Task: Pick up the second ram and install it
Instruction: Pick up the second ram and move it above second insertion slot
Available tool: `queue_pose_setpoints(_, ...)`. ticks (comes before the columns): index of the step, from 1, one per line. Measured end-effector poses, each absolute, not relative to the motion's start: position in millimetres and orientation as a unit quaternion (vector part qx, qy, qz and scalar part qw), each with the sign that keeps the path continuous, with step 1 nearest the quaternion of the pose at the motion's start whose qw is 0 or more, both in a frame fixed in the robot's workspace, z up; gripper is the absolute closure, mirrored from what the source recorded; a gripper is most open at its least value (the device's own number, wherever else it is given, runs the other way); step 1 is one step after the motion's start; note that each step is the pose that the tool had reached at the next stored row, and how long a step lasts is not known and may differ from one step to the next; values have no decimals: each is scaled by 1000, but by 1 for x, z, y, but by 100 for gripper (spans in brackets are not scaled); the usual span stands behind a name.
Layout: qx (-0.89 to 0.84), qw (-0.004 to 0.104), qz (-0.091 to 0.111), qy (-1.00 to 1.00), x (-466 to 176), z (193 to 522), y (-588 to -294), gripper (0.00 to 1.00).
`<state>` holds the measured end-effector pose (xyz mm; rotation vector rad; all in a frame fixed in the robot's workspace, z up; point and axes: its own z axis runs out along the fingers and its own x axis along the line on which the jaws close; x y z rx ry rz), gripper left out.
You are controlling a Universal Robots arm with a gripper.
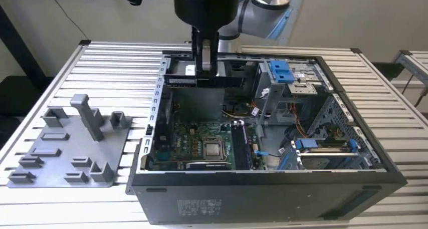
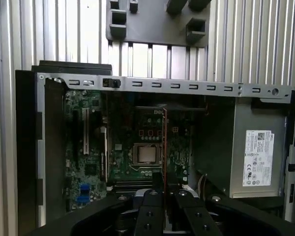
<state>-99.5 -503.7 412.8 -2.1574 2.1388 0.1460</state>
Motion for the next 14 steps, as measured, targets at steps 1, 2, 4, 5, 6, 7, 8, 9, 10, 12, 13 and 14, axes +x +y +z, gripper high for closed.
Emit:
queue_pose_setpoints(1, -711, 50, 48, 700, -98, 413, -504, 86)
queue_pose_setpoints(2, -713, 50, 48, 698, -96, 413, -504, 86)
queue_pose_setpoints(4, -717, 49, 49, 693, -93, 413, -504, 86)
queue_pose_setpoints(5, -720, 49, 49, 691, -91, 413, -504, 86)
queue_pose_setpoints(6, -722, 49, 49, 689, -89, 413, -504, 86)
queue_pose_setpoints(7, -724, 49, 49, 686, -87, 413, -504, 86)
queue_pose_setpoints(8, -726, 49, 49, 684, -85, 413, -504, 86)
queue_pose_setpoints(9, -728, 49, 49, 682, -84, 413, -504, 86)
queue_pose_setpoints(10, -731, 48, 50, 679, -82, 413, -504, 86)
queue_pose_setpoints(12, -735, 48, 50, 674, -78, 412, -504, 86)
queue_pose_setpoints(13, -737, 48, 50, 672, -77, 412, -504, 86)
queue_pose_setpoints(14, -740, 48, 50, 669, -75, 412, -504, 86)
